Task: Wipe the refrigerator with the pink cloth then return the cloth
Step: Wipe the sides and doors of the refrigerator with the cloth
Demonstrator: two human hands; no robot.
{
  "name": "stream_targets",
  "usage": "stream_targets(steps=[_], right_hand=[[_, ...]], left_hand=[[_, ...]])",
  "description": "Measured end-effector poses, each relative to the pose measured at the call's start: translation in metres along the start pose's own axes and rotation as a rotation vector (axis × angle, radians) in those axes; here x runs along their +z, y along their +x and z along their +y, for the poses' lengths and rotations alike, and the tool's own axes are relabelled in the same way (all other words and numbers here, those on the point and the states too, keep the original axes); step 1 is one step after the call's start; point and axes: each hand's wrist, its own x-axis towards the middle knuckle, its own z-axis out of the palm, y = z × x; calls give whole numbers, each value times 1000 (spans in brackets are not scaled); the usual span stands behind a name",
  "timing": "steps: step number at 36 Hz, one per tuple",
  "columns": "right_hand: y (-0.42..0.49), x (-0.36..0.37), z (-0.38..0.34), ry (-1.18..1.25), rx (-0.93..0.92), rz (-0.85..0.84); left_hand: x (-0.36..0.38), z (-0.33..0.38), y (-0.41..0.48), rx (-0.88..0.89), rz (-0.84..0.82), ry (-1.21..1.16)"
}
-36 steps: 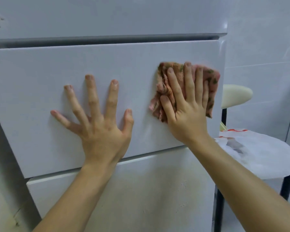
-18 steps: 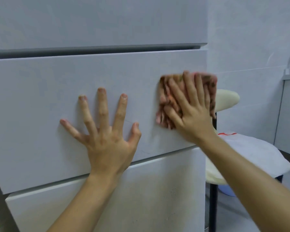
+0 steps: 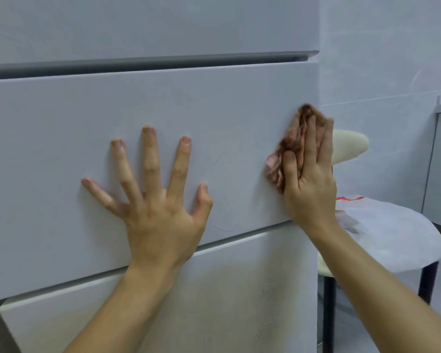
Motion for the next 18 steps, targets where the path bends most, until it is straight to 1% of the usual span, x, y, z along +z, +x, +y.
stream_targets(steps=[5,7,9,12,14,18], right_hand=[[-58,-2,14,16,101,-98],[-63,-1,13,17,94,-105],[-59,1,15,10,26,-101],[-43,8,13,-138,-101,-60],[-23,14,-4,-190,-157,-36],[27,23,-52,-204,-274,5]], left_hand=[[-2,-1,0,0,-26,-15],[-4,-1,0,-2,-31,-18],[-6,-1,1,-4,-37,-23],[-8,-3,0,0,-46,-41],[-10,-8,0,3,-47,-61],[-14,-23,2,30,-21,-93]])
